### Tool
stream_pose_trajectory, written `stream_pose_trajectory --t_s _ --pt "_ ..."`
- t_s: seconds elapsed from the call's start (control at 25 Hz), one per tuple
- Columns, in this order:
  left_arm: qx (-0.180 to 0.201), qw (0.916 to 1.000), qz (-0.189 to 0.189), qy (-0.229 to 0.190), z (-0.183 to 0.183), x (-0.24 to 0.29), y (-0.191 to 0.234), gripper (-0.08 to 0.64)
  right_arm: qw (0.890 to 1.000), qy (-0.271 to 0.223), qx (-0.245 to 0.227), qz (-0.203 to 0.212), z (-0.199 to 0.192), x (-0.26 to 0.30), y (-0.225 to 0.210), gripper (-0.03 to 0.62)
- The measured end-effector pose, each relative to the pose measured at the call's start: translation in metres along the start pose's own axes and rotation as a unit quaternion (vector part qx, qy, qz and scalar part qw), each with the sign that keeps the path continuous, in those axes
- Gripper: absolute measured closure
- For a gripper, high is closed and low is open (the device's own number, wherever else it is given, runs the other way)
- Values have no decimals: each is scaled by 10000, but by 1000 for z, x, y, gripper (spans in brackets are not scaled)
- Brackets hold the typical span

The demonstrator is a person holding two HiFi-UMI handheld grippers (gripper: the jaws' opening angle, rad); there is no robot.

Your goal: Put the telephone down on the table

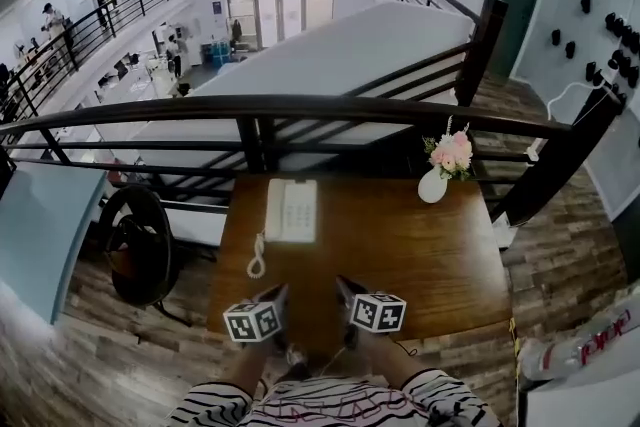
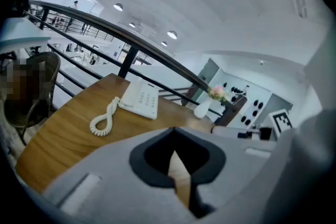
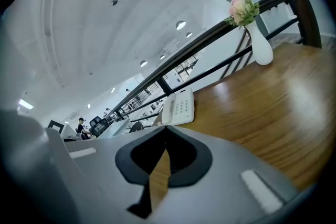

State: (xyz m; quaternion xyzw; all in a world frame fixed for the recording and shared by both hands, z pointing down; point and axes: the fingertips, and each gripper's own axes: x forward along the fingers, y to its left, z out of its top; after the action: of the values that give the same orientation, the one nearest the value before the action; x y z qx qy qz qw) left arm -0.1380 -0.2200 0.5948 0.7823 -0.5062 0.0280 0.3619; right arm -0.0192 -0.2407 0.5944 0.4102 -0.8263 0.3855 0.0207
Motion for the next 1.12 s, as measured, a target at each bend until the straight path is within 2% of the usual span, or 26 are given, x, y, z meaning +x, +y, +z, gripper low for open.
stream_pose_trajectory --t_s 0.2,0.56,1.12 --pt "-75 9999 -6 -67 -36 -29 -30 559 9999 64 -128 86 -21 -44 7 592" --pt "-105 9996 208 -181 -88 -77 -63 559 9993 147 -211 282 -61 -103 15 592" --pt "-16 9983 536 -228 -141 -120 -90 558 9979 371 -274 454 -113 -161 19 592"
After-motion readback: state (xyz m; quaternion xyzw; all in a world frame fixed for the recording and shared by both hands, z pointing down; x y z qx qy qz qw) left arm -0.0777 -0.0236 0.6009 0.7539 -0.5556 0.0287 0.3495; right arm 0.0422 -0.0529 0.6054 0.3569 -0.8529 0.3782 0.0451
